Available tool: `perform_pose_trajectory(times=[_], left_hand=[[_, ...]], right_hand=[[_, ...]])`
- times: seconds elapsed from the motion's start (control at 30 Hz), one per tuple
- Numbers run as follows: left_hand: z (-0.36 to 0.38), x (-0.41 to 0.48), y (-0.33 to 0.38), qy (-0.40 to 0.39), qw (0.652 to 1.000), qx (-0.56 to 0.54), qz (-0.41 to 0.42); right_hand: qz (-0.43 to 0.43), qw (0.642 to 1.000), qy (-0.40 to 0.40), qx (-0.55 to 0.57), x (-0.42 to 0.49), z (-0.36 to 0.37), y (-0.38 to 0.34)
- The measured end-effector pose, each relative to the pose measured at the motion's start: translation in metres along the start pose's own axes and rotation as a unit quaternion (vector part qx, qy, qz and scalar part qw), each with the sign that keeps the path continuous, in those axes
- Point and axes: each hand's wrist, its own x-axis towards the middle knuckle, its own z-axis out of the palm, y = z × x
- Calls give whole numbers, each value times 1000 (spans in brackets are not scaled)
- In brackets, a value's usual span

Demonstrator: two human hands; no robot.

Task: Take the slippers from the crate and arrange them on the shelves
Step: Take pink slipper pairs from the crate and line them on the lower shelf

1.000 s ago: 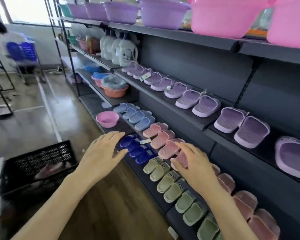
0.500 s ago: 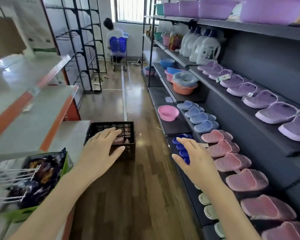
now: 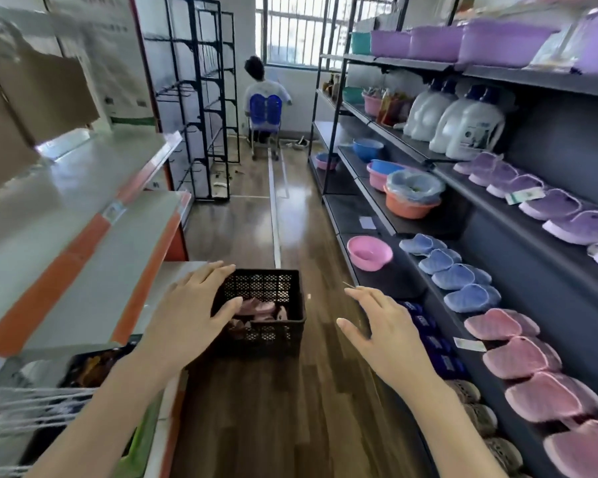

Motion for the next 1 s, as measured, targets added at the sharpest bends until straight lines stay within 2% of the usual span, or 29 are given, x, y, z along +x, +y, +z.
perform_pose_trajectory(times=[0.37,0.8,1.0], left_hand=[[23,99,-73,-1,1000,-7,-16],[78,270,-99,-8,998,-6,-66],[103,323,-111,-44,995,5,-91]], right_hand=[[-13,999,-48,-6,122,57,-14],[-53,996,-64,18,320,107,44],[-62,993,-92,24,384,133,68]])
